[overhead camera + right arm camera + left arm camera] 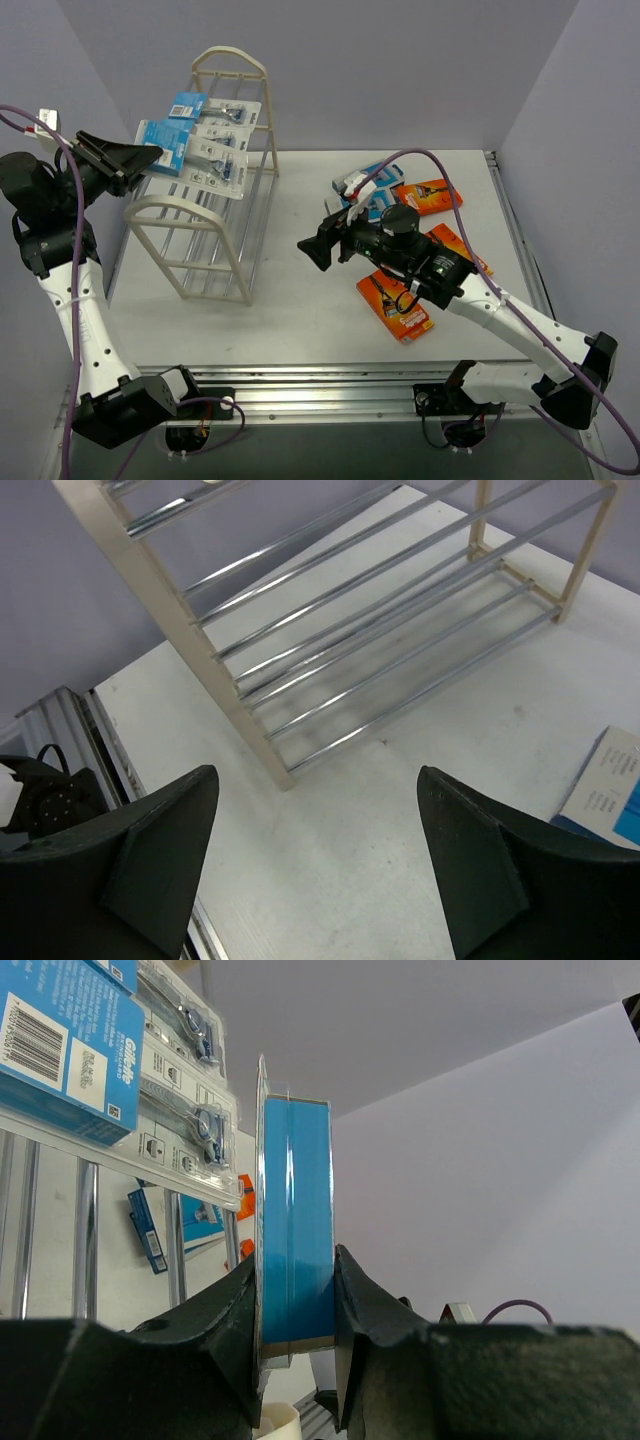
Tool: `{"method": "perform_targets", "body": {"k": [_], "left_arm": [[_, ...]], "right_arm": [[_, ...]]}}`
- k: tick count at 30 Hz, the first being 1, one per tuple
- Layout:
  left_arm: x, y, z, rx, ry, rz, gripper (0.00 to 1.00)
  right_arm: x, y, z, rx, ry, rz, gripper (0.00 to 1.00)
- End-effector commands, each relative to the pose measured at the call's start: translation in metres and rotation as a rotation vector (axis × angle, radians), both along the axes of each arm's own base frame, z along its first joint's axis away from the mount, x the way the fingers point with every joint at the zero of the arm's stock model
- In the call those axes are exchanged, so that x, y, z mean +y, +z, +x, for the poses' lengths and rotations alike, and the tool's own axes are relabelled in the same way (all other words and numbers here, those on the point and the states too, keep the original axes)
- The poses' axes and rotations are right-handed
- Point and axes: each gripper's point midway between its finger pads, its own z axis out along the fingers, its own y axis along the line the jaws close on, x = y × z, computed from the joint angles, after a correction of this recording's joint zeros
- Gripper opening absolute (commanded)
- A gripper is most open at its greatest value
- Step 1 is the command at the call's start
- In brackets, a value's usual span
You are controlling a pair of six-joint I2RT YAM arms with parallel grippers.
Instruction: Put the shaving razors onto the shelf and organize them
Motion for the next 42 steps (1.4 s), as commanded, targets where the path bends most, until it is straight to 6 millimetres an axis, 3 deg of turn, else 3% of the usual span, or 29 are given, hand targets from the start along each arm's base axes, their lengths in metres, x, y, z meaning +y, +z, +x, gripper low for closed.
{"method": "perform_targets", "body": {"k": [1,9,18,24,35,42], "left_arm": [[-0.001,0.022,-0.012,-0.074,0.033,0.026,0.08],[0.0,0.026,-0.019,-0.073,0.098,0.044,0.04],[-0.007,0.037,-0.032,-0.092,0.11,0.033,0.02],[-0.015,0.042,-0.037,-0.107,0.101,0.03,0.02],[-0.019,0.031,-0.04,-0.095,0.093,0.064,0.02],[-0.022,0.029,-0.04,-0.098,0.079,0.067,0.02]], "right_arm": [[0.022,0.046,-0.006,-0.08,0.13,0.148,0.76],[0.067,0.056,-0.014,-0.109,0.337,0.186,0.77],[0.107,0.044,-0.023,-0.109,0.452,0.183,0.73],[0.127,0.04,-0.02,-0.109,0.456,0.178,0.73],[0.166,0.029,-0.015,-0.09,0.477,0.158,0.72],[0.182,0.018,-0.007,-0.07,0.447,0.152,0.62]]}}
